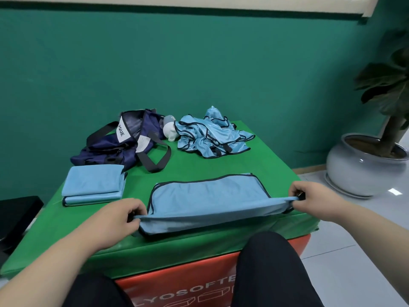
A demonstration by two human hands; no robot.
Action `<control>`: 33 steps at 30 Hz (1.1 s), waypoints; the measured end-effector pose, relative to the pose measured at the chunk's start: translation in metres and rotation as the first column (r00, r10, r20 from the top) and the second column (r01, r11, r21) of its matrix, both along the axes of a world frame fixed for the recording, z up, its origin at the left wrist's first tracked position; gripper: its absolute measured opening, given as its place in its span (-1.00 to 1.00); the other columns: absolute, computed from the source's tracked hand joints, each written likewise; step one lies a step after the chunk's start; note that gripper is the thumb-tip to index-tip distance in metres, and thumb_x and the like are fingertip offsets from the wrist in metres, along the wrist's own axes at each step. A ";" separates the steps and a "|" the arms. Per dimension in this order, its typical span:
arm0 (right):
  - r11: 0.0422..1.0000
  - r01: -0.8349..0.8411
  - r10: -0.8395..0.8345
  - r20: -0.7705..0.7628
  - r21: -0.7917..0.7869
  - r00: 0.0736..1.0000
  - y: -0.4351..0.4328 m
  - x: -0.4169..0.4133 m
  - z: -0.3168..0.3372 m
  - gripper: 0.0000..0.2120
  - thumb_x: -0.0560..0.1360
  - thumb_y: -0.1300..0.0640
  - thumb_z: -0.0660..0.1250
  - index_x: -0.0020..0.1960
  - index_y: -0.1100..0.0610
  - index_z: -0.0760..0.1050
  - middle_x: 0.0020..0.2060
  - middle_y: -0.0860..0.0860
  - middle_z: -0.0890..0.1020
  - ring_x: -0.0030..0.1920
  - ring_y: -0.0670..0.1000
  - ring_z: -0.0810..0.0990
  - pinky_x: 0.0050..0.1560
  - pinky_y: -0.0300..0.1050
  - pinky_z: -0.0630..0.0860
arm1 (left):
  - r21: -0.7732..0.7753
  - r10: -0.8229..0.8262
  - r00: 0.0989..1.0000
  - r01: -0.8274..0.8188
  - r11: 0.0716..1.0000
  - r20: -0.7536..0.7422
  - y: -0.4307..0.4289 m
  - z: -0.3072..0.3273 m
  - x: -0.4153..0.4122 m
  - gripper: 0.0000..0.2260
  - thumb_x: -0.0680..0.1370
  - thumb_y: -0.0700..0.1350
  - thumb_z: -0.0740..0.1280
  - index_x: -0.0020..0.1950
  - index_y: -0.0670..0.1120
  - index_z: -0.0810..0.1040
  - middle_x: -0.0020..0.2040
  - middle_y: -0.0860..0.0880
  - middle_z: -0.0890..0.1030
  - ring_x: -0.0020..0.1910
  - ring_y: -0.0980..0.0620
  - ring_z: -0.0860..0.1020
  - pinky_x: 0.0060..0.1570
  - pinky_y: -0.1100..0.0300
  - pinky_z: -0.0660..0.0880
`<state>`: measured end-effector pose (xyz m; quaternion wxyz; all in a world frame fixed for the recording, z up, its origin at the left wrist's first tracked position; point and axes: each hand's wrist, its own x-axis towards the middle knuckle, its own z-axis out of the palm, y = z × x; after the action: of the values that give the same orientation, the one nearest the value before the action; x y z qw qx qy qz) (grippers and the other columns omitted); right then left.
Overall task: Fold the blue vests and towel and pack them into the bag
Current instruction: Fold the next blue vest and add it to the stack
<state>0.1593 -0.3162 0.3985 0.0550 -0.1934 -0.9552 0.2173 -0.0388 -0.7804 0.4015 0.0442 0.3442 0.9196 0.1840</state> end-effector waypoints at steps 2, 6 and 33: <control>1.000 0.006 -0.006 -0.011 0.000 1.000 0.004 -0.010 0.001 -0.83 0.36 0.23 0.43 -0.25 -0.02 0.52 -0.38 -0.07 0.61 -0.43 -0.11 0.45 -0.40 -0.20 0.37 | 0.001 0.036 0.999 -0.036 0.999 0.001 0.006 0.001 -0.011 -0.80 0.50 -0.17 0.39 -0.16 0.15 0.53 -0.21 0.22 0.61 -0.23 0.22 0.55 -0.21 0.28 0.47; 1.000 0.022 -0.022 -0.015 -0.002 1.000 0.014 -0.037 0.002 -0.87 0.37 0.19 0.41 -0.24 -0.03 0.54 -0.38 -0.12 0.63 -0.39 -0.08 0.52 -0.33 -0.10 0.46 | 0.000 0.088 0.996 -0.088 0.996 -0.002 0.020 0.001 -0.040 -0.78 0.51 -0.14 0.39 -0.07 0.20 0.49 -0.16 0.20 0.61 -0.19 0.22 0.55 -0.13 0.24 0.49; 0.903 -0.260 0.171 0.269 0.341 0.948 -0.021 -0.152 -0.093 -0.20 0.55 -0.41 -0.16 0.61 0.06 0.06 0.62 0.02 0.03 0.61 0.06 -0.08 0.60 0.03 -0.11 | -0.348 -0.067 0.992 0.026 0.937 -0.105 0.094 -0.100 -0.091 -0.15 0.37 0.38 -0.35 0.60 0.14 0.10 0.63 0.09 0.00 0.61 0.06 -0.04 0.56 0.06 -0.11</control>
<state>0.0071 -0.3374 0.3055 -0.0463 -0.0961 -0.9942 0.0126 -0.1301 -0.6864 0.3012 0.0550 0.3627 0.9303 -0.0016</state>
